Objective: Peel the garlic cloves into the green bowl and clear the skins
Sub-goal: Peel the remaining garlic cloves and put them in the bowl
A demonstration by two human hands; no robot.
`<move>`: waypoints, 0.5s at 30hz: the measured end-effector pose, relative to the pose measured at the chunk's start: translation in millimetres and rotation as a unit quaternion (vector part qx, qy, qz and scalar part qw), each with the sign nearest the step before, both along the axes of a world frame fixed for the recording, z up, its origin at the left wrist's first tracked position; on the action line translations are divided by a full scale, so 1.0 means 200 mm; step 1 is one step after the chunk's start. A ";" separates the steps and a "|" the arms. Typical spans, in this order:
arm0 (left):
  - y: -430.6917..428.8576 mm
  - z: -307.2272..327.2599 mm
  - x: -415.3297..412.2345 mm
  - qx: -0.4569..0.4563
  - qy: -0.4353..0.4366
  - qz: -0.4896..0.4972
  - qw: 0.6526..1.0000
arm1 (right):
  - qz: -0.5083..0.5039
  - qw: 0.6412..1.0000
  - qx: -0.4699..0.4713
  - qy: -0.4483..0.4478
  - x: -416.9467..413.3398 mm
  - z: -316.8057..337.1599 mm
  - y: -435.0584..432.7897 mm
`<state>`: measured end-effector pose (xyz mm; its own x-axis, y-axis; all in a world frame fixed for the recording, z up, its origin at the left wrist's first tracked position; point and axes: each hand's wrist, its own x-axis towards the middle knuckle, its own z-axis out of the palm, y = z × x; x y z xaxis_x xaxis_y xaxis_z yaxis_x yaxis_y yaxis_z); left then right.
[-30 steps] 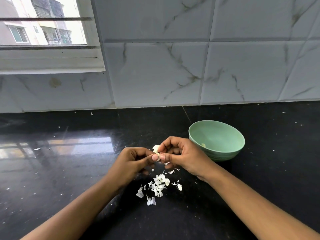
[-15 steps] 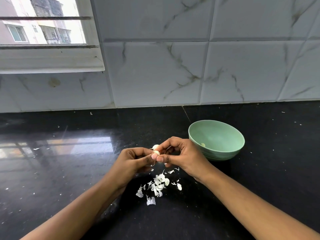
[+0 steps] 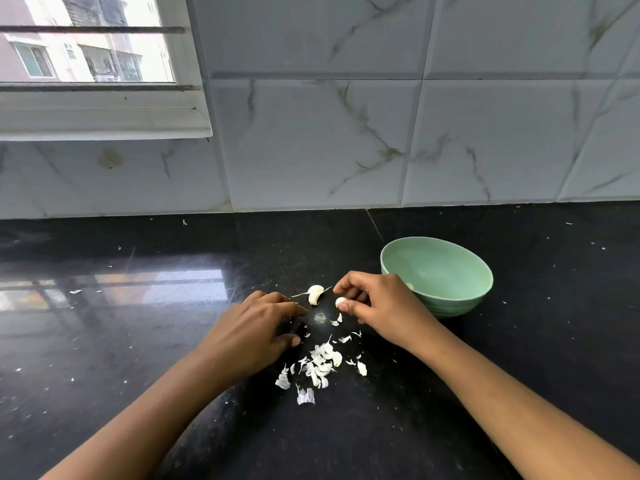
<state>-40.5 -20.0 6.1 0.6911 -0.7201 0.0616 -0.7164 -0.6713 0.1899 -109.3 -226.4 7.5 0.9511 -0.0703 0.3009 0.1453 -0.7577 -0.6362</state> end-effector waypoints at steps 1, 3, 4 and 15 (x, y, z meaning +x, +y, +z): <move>0.00 -0.01 0.01 0.010 0.005 -0.003 1.000 | -0.004 1.000 -0.013 -0.002 0.00 -0.01 0.00; 0.01 -0.02 0.02 0.021 0.019 -0.008 1.000 | -0.019 0.999 -0.030 -0.026 0.01 0.00 -0.01; 0.02 -0.02 0.03 0.026 0.026 -0.012 0.999 | -0.024 0.998 -0.037 -0.047 0.01 0.00 -0.01; 0.02 -0.03 0.05 0.064 0.023 -0.050 0.996 | 0.034 0.960 -0.251 -0.123 0.10 -0.05 0.03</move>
